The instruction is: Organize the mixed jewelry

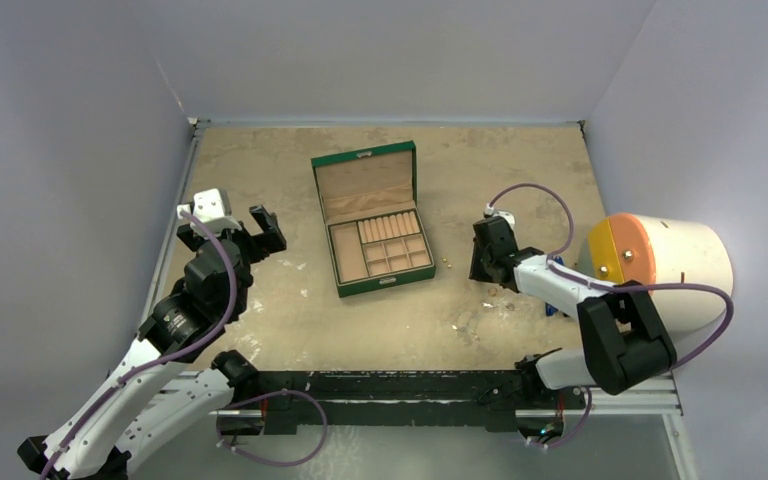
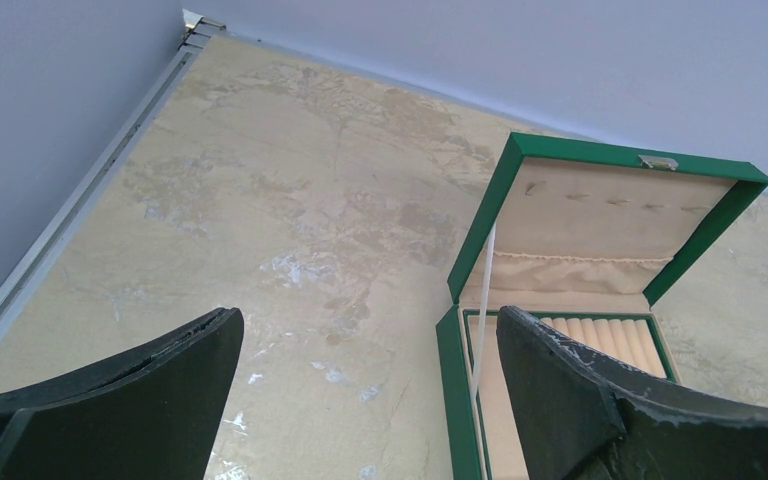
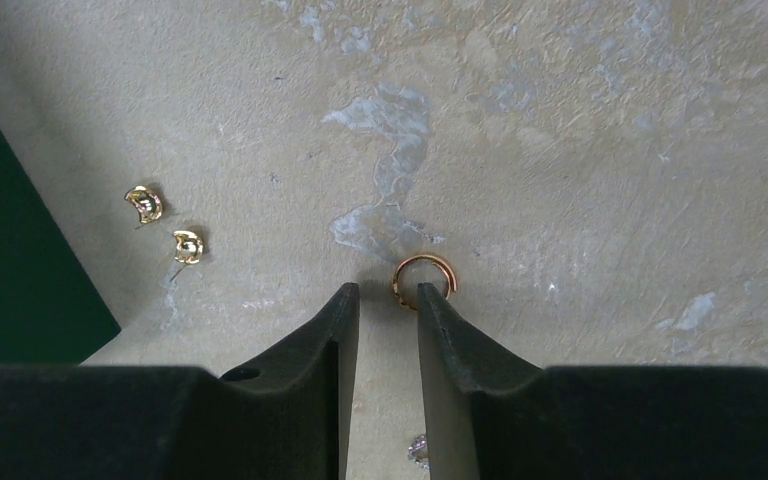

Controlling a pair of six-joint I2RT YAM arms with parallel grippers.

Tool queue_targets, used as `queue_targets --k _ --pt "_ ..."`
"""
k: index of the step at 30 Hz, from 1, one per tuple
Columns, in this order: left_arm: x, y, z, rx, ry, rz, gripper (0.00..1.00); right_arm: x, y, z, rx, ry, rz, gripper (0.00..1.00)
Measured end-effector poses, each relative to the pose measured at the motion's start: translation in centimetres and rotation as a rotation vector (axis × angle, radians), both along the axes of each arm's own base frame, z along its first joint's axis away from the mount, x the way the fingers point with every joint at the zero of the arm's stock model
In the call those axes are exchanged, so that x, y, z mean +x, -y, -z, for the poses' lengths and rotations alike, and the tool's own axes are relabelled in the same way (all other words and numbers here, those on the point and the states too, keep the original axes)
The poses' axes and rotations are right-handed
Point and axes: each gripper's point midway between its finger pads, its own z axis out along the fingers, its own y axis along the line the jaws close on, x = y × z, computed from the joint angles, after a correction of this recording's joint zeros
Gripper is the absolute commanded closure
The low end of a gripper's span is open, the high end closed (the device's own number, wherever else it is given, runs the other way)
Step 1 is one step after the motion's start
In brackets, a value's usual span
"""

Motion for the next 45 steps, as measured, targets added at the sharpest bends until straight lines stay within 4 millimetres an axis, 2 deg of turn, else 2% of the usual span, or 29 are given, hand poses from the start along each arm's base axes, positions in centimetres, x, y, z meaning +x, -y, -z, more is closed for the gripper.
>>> queue_targets --k 23,26,38,41,45 --pt "0.0 0.1 0.0 -0.001 -0.001 0.007 0.02 0.4 -1.0 0.3 0.037 -0.022 -0.019 0.93" --pt "0.0 0.1 0.0 -0.002 -0.001 0.007 0.02 0.7 -1.1 0.3 0.044 -0.019 -0.017 1.0" --pt "0.0 0.2 0.0 -0.003 -0.001 0.015 0.02 0.8 -1.7 0.2 0.071 -0.015 -0.028 1.0" --pt "0.0 0.3 0.0 -0.004 -0.001 0.016 0.02 0.9 -1.9 -0.5 0.084 0.003 -0.035 1.0" --pt "0.0 0.3 0.0 -0.004 -0.002 0.017 0.02 1.1 -2.3 -2.3 0.116 0.052 -0.059 1.0"
